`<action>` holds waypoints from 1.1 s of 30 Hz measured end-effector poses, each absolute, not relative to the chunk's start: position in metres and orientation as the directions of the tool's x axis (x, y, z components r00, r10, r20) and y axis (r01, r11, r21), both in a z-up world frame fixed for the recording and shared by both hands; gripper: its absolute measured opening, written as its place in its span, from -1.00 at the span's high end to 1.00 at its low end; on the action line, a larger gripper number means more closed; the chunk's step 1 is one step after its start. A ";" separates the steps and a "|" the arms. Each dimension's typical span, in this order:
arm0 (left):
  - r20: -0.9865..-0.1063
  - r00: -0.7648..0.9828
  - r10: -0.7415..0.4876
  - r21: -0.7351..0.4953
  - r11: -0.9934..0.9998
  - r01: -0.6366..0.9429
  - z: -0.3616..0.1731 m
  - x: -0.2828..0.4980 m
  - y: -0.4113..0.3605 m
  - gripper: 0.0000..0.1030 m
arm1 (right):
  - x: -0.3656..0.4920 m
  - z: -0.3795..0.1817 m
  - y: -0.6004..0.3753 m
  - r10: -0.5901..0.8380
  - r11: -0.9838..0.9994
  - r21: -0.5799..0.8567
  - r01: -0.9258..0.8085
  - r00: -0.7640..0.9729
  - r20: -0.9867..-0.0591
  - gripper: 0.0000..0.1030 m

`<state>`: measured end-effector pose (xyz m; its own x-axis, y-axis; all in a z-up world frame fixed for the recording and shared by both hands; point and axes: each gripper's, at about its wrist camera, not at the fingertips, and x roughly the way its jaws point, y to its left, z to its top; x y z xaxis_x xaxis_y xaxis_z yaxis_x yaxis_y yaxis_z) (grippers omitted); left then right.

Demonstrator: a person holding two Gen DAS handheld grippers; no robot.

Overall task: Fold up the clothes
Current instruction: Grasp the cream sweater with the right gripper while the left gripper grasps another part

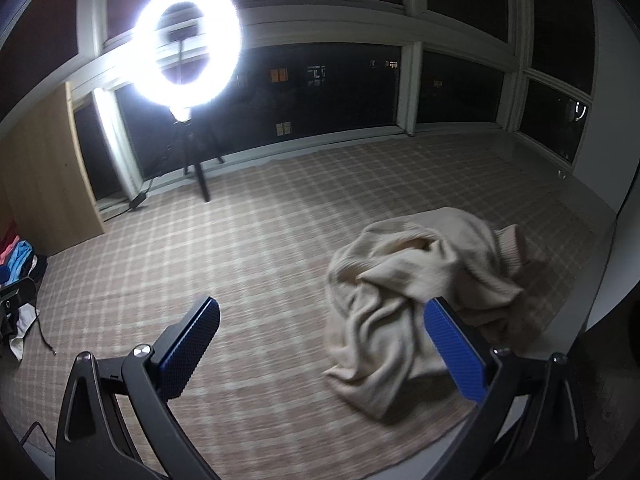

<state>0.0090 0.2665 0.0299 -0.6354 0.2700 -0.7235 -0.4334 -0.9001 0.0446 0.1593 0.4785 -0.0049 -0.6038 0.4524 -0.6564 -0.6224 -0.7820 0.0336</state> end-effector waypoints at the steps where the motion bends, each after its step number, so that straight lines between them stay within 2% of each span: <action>1: -0.724 -0.631 0.279 0.042 -0.895 -0.444 0.030 0.009 0.276 -0.87 | 0.162 -0.005 0.486 0.457 -0.779 0.032 -0.626 -0.602 -0.655 -1.00; 9: -0.760 -0.541 0.361 -0.039 -0.855 -0.516 0.014 -0.004 0.359 -0.87 | 0.183 -0.011 0.561 0.492 -0.758 0.002 -0.652 -0.574 -0.655 -1.00; 14: -0.784 -0.461 0.416 -0.080 -0.803 -0.590 -0.007 -0.004 0.410 -0.87 | 0.200 -0.033 0.617 0.456 -0.762 0.022 -0.647 -0.560 -0.691 -1.00; 21: -0.855 -0.322 0.407 -0.062 -0.696 -0.715 -0.058 0.000 0.495 -0.87 | 0.217 -0.073 0.694 0.416 -0.732 0.036 -0.680 -0.489 -0.767 -1.00; 27: -0.864 -0.257 0.432 -0.042 -0.571 -0.820 -0.074 0.009 0.571 -0.87 | 0.244 -0.095 0.747 0.388 -0.664 0.105 -0.740 -0.462 -0.798 -1.00; 33: -0.878 -0.278 0.389 0.069 -0.473 -0.878 -0.096 0.022 0.632 -0.86 | 0.249 -0.112 0.778 0.318 -0.644 0.180 -0.744 -0.473 -0.822 -1.00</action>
